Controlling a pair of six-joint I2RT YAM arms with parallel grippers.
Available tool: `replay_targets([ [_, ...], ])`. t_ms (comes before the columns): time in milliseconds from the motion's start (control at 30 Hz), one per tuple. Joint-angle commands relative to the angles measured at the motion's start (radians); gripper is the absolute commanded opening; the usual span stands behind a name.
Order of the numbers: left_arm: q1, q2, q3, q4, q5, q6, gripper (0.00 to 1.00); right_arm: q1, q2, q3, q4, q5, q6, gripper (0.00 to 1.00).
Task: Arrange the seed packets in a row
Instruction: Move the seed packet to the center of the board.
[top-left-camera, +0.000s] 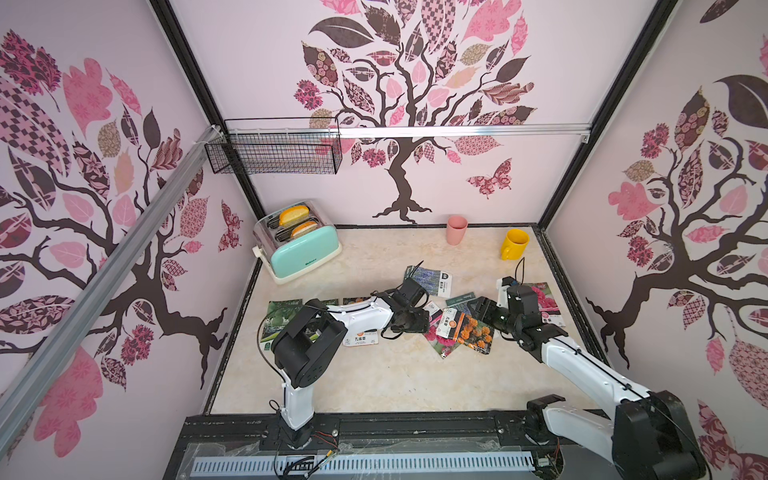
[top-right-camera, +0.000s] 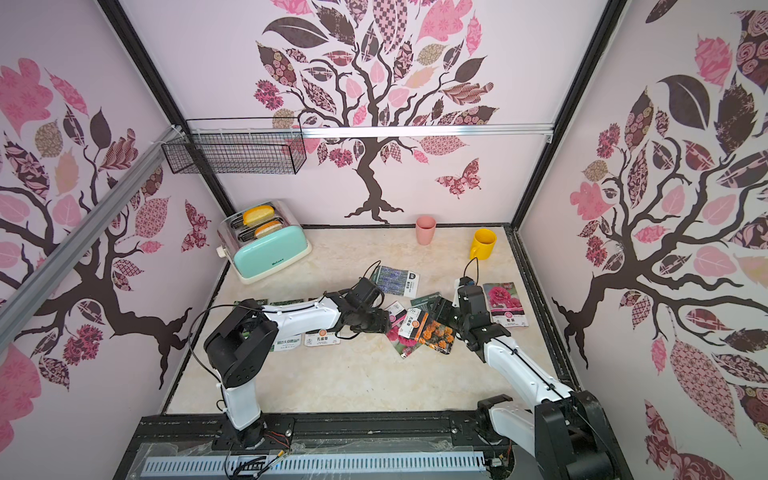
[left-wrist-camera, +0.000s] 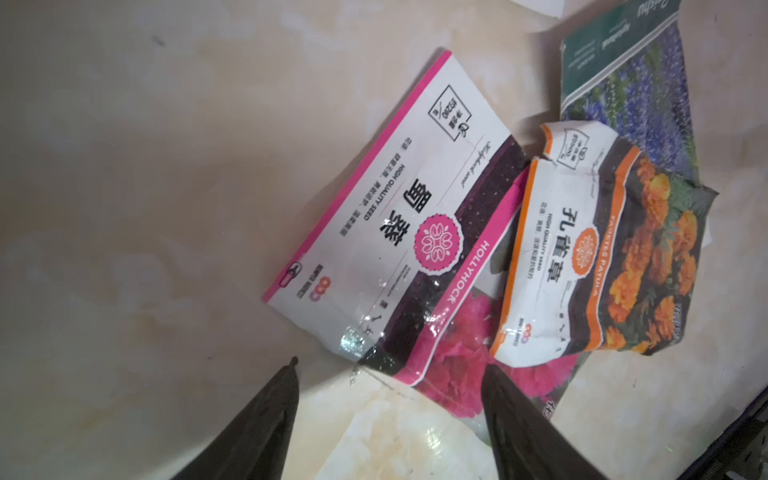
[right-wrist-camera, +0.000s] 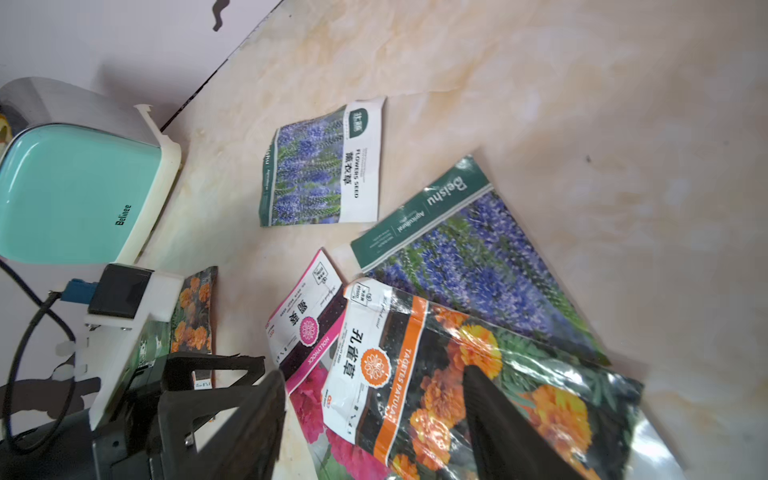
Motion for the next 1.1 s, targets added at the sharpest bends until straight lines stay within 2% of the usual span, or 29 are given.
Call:
replay_targets([
  [0, -0.006, 0.061, 0.021, 0.040, 0.031, -0.016, 0.72, -0.013, -0.045, -0.045, -0.107, 0.081, 0.033, 0.71],
  [167, -0.016, 0.120, 0.055, 0.065, 0.056, -0.017, 0.72, -0.015, -0.164, -0.115, -0.168, 0.170, 0.115, 0.77],
  [433, -0.026, 0.176, 0.089, 0.086, 0.074, -0.015, 0.72, -0.017, -0.313, -0.208, -0.286, 0.235, 0.181, 0.82],
  [567, -0.031, 0.194, 0.102, 0.086, 0.077, -0.011, 0.72, -0.019, -0.337, -0.236, -0.330, 0.288, 0.222, 0.87],
  [733, -0.034, 0.213, 0.117, 0.090, 0.081, -0.010, 0.72, -0.021, -0.307, -0.280, -0.265, 0.245, 0.236, 0.87],
  [800, -0.035, 0.221, 0.125, 0.090, 0.085, -0.009, 0.72, -0.021, -0.286, -0.306, -0.209, 0.204, 0.244, 0.84],
  [933, -0.039, 0.243, 0.149, 0.089, 0.086, -0.006, 0.72, -0.021, -0.261, -0.341, -0.127, 0.154, 0.250, 0.71],
  [1067, -0.043, 0.275, 0.173, 0.105, 0.099, -0.012, 0.72, -0.021, -0.316, -0.385, -0.081, 0.157, 0.274, 0.49],
])
